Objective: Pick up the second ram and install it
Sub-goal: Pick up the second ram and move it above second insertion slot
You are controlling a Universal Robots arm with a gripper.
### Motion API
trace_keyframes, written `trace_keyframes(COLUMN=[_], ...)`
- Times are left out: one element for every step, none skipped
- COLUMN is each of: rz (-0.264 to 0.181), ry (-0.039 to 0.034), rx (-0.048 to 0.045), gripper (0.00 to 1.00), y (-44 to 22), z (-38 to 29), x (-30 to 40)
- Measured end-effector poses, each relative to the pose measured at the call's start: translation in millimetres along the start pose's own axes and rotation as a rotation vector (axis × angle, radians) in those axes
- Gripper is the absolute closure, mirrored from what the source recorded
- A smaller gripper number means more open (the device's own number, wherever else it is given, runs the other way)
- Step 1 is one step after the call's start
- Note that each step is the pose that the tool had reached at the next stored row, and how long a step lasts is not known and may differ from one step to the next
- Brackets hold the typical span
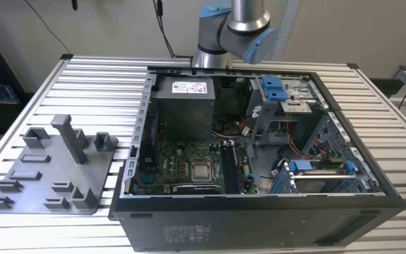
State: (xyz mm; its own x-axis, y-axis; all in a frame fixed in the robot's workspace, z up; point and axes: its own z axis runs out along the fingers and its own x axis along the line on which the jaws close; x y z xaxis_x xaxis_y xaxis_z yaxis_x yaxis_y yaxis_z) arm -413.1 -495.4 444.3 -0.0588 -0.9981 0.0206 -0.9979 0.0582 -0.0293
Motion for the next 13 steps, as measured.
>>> trace_keyframes(rz=[0.0,0.0,0.0,0.0,0.0,0.0,0.0,0.0,0.0,0.0,0.0,0.0,0.0], ry=[0.0,0.0,0.0,0.0,0.0,0.0,0.0,0.0,-0.0001,0.0,0.0,0.0,0.0], rx=[0.0,0.0,0.0,0.0,0.0,0.0,0.0,0.0,0.0,0.0,-0.0001,0.0,-0.0001], gripper=[0.86,0.86,0.86,0.86,0.86,0.86,0.86,0.86,0.86,0.86,0.86,0.86,0.86], y=[-0.1,-0.3,-0.5,-0.6,-0.7,-0.8,-0.9,-1.1,-1.4,-1.8,-2.4,-3.1,-4.1], z=[0.0,0.0,0.0,0.0,0.1,0.1,0.1,0.0,0.1,0.0,0.0,0.1,0.1], x=[0.0,0.0,0.0,0.0,0.0,-0.1,-0.1,-0.1,-0.1,-0.1,-0.1,-0.2,-0.3])
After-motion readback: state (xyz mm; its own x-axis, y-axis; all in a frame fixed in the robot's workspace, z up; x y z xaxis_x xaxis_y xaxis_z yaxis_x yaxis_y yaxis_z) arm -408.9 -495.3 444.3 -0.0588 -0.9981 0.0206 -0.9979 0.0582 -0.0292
